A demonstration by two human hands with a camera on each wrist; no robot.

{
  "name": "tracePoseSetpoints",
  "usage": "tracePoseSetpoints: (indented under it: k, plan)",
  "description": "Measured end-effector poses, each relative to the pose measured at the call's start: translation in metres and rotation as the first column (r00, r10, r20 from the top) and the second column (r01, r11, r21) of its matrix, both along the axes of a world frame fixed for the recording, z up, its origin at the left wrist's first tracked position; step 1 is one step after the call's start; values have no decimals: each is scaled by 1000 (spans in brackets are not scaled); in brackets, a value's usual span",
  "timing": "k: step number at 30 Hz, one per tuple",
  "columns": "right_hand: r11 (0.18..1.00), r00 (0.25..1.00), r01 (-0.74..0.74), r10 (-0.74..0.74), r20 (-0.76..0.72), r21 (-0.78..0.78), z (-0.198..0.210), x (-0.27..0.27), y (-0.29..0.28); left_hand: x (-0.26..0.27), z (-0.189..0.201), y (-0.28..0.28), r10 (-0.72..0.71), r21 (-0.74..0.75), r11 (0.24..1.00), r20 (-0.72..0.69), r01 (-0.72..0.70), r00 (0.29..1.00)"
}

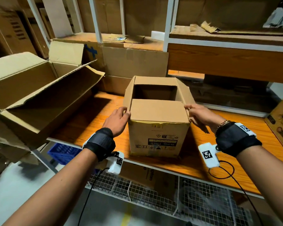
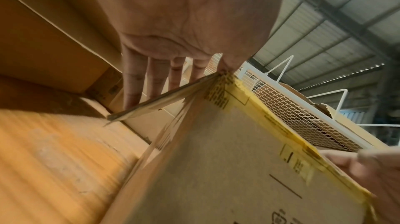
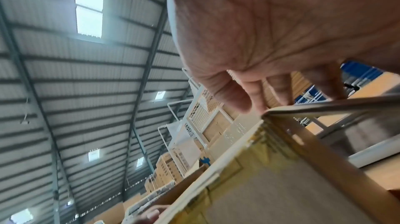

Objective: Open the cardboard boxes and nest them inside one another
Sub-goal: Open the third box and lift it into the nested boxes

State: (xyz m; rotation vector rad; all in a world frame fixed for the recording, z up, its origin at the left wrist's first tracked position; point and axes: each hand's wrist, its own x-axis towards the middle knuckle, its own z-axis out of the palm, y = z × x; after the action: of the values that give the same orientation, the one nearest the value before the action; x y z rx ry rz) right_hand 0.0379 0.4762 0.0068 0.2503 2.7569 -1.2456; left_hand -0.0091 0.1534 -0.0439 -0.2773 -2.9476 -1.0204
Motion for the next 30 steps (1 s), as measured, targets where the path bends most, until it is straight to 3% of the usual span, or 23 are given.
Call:
tracePoseSetpoints:
  k: [1, 4, 10, 13, 15, 18, 20, 23, 26, 28, 30]
  plan:
    - [1000, 1000, 23, -23, 12, -4, 3, -4, -3, 0, 1, 0, -2, -27, 1000, 5, 2, 1000]
    - [978, 997, 13, -29, 73, 210, 6, -17, -6, 1, 2, 3, 4, -49, 999, 19, -3, 1000]
    - [939, 996, -41, 11, 91, 341, 19, -34, -15, 5, -2, 2, 23, -27, 999, 45, -22, 999]
    - [991, 991, 130, -129, -24, 41, 37, -34, -14, 6, -1, 1, 20, -14, 1000, 30, -19, 999]
    - [951, 977, 202, -214, -26, -235, 52, -29, -9, 3, -1, -4, -2, 77, 997, 49, -2, 999]
    - [906, 988, 153, -147, 45, -394, 63, -14, 2, -1, 5, -14, -1, 300, 953, 171, -51, 985]
    - [945, 998, 33, -14, 61, -326, 58, -3, 7, -2, 10, -19, -7, 388, 916, 263, -99, 965]
    - [950, 938, -309, 312, 151, -47, 50, 12, 7, 4, 19, -18, -172, 438, 898, 262, 42, 950]
    - [837, 877, -469, 403, 262, 283, 33, 16, 7, 10, 23, -13, -265, 170, 959, 250, 227, 931]
    - [764, 896, -440, 338, 287, 472, 15, 17, 5, 12, 19, -7, -266, -31, 960, 228, 280, 937]
    - [733, 934, -356, 305, 188, 579, -7, 18, -1, 13, 11, 2, -237, -190, 947, 128, 258, 963]
